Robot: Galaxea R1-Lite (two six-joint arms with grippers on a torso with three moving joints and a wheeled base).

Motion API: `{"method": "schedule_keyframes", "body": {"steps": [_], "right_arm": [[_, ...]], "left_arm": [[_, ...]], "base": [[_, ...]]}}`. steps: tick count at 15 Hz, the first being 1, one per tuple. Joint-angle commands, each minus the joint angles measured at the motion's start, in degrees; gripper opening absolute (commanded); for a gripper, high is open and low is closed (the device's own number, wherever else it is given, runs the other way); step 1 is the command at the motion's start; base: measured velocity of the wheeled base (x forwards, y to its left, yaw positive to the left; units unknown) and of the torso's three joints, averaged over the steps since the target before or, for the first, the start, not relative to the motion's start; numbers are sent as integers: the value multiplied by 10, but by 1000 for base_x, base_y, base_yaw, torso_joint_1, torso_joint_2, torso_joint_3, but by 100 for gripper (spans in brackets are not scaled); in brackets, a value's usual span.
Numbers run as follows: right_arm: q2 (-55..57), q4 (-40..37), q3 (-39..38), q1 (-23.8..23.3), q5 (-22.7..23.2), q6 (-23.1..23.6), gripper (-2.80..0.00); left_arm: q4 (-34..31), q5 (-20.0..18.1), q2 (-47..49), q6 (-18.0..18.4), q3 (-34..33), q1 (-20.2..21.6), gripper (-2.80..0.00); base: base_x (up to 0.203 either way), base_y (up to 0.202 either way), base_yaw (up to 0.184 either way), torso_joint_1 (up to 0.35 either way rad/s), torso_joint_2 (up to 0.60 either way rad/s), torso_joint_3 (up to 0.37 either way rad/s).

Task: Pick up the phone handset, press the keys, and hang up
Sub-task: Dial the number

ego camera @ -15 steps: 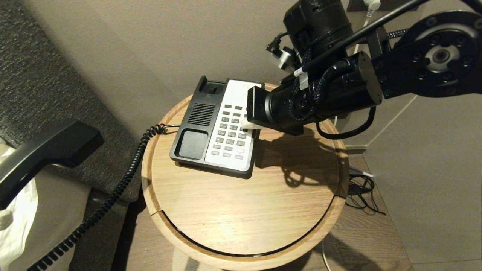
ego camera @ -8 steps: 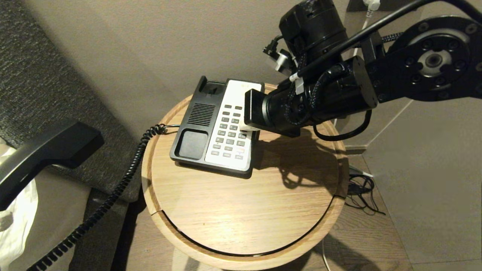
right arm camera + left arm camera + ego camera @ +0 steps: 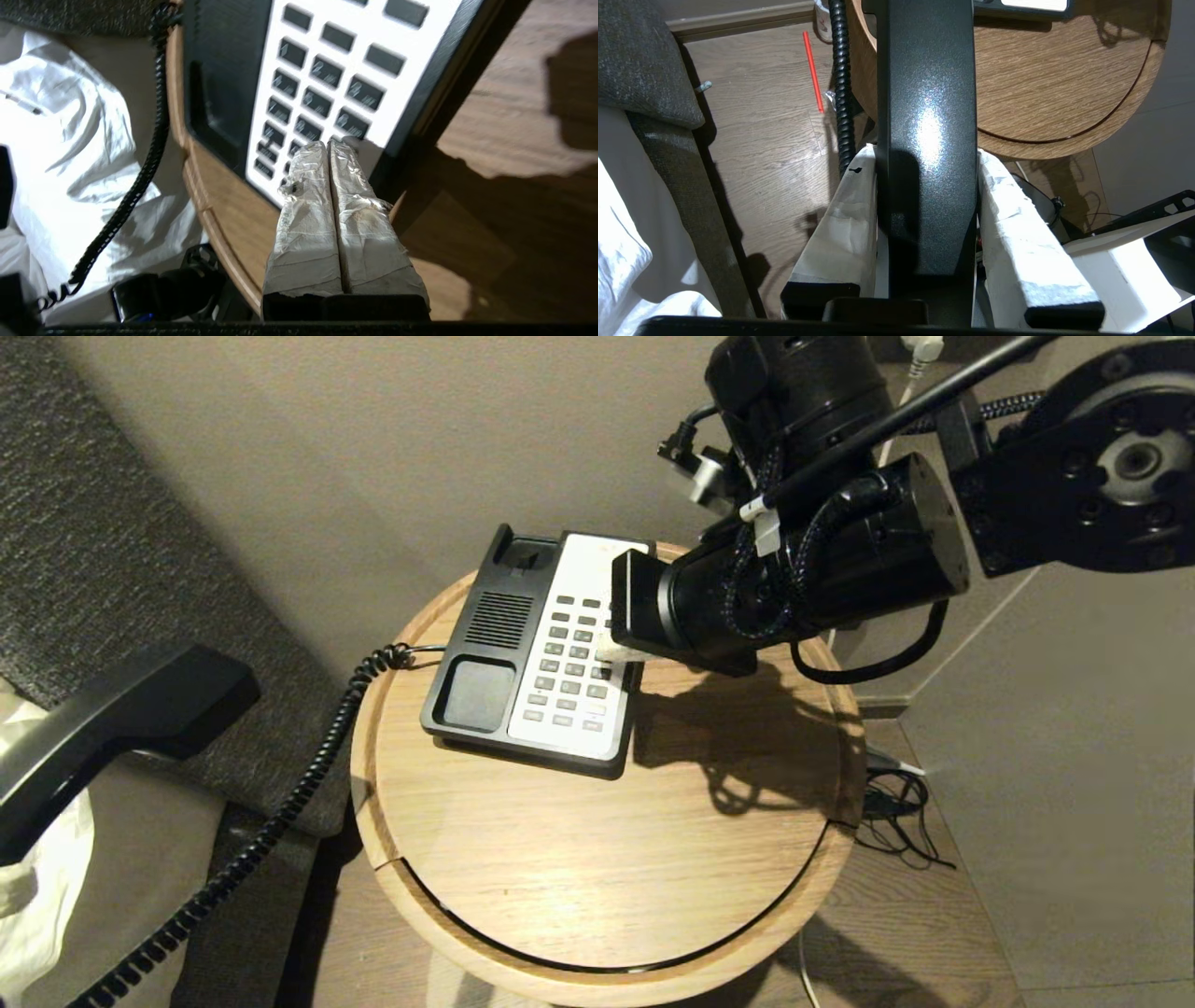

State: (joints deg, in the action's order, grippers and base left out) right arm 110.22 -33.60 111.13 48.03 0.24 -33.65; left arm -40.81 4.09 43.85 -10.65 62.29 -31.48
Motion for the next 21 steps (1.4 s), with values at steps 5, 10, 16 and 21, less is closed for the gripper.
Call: {"method": "schedule_keyframes", "body": {"steps": [5, 10, 16, 21], "right_arm": [[-2, -5, -2, 8, 2, -4, -280], [9, -4, -3, 8, -1, -4, -280], [18, -2, -3, -5, -3, 2, -280], [19, -3, -9, -11, -4, 12, -280]], "left_arm": [[-2, 0, 0, -1, -7, 0, -280], [-2, 0, -3, -1, -8, 0, -280], [-2, 0, -3, 0, -11, 0, -280], [-2, 0, -4, 0, -14, 0, -280]], "base": [[0, 0, 0, 0, 0, 0], [0, 0, 0, 0, 0, 0], [0, 0, 0, 0, 0, 0], [0, 0, 0, 0, 0, 0]]}}
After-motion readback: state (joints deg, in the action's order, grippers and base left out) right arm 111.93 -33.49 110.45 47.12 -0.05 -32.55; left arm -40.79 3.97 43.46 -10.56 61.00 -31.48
